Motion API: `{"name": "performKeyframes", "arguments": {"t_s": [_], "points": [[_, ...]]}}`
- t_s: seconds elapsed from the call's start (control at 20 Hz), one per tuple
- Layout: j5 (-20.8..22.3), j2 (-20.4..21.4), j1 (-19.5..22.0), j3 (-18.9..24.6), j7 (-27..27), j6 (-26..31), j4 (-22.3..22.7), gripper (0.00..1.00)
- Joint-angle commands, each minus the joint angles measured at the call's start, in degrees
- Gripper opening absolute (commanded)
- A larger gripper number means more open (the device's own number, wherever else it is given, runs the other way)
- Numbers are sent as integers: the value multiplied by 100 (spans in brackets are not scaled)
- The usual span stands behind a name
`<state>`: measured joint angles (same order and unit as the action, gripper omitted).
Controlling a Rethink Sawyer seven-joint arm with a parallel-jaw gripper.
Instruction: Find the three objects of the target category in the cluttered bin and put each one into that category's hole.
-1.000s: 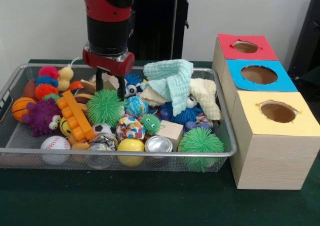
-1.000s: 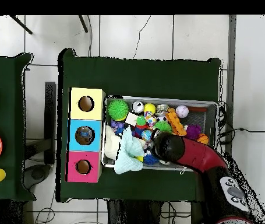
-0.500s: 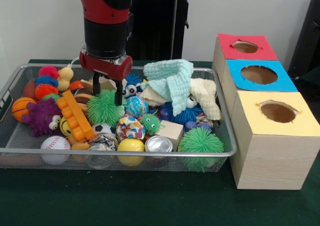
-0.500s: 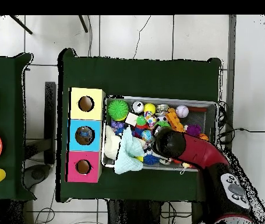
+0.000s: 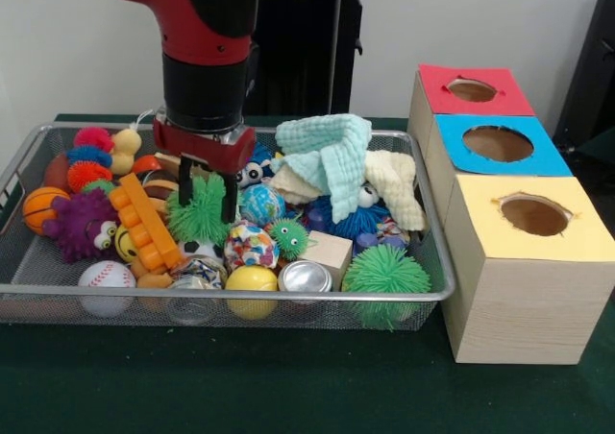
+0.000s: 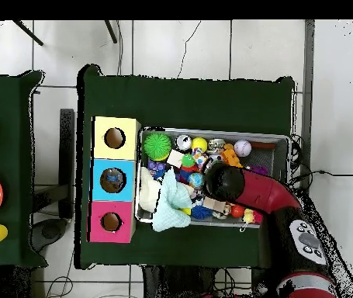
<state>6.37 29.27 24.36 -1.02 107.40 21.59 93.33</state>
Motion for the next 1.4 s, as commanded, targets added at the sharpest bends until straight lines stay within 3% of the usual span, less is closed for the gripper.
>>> {"name": "performKeyframes", "arguments": {"t_s": [0.05,0.45,0.8,1.4], "points": [[-34,-579,-88,369,207,592,-947,100],[-75,-729,-166,361,317,550,-1200,100],[-93,-669,-223,322,395,554,-1162,100],[-52,-739,-166,378,503,72,-957,100]]}}
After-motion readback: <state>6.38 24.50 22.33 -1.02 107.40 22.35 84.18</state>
